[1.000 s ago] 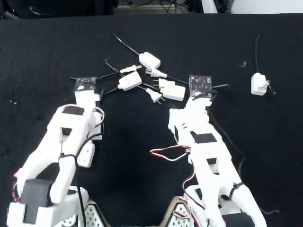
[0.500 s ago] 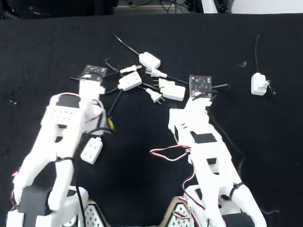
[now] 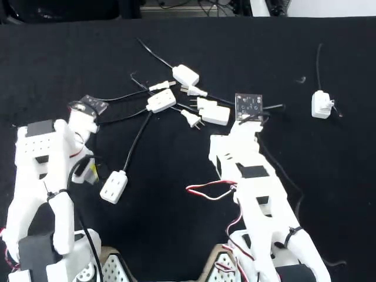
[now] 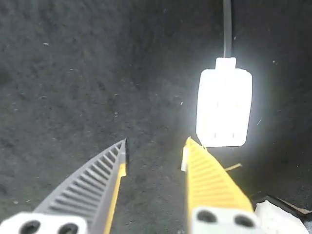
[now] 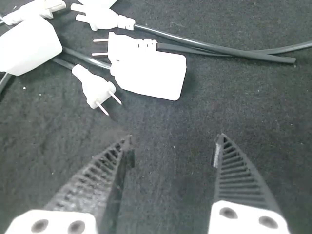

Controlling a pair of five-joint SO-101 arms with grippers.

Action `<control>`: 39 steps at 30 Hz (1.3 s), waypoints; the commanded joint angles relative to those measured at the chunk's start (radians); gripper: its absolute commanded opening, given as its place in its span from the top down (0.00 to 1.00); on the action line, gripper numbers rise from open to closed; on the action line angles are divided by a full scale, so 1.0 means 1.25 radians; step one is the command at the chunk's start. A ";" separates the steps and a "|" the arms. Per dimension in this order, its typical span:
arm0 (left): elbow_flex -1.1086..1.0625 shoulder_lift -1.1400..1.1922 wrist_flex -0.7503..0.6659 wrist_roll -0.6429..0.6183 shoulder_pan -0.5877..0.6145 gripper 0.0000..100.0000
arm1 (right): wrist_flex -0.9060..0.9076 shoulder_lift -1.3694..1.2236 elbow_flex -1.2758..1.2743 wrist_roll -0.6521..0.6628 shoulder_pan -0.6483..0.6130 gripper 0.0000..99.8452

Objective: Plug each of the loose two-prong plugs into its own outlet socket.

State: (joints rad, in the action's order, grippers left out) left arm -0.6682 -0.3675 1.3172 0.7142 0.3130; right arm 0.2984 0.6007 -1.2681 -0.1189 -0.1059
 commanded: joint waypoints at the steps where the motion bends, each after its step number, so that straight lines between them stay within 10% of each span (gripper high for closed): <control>1: -0.058 -0.020 -0.072 0.010 -0.012 0.81 | -0.015 0.028 0.015 -0.009 0.011 0.75; 8: -0.163 -0.029 -0.115 -0.010 -0.115 0.82 | -0.015 0.028 0.015 -0.009 0.011 0.75; 23: -0.069 -0.029 -0.052 -0.392 -0.633 0.82 | -0.015 0.028 0.015 -0.009 0.012 0.75; 36: 0.072 -0.021 -0.069 -0.417 -0.481 0.74 | -0.017 0.028 0.015 -0.009 0.015 0.75; 39: 0.085 -0.020 -0.050 -0.288 -0.408 0.74 | -0.017 0.028 0.017 -0.009 0.015 0.75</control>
State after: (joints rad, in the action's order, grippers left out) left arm -0.6375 -0.3690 1.2405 0.1987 -0.3099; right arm 0.2984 0.6007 -1.2681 -0.1189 -0.1059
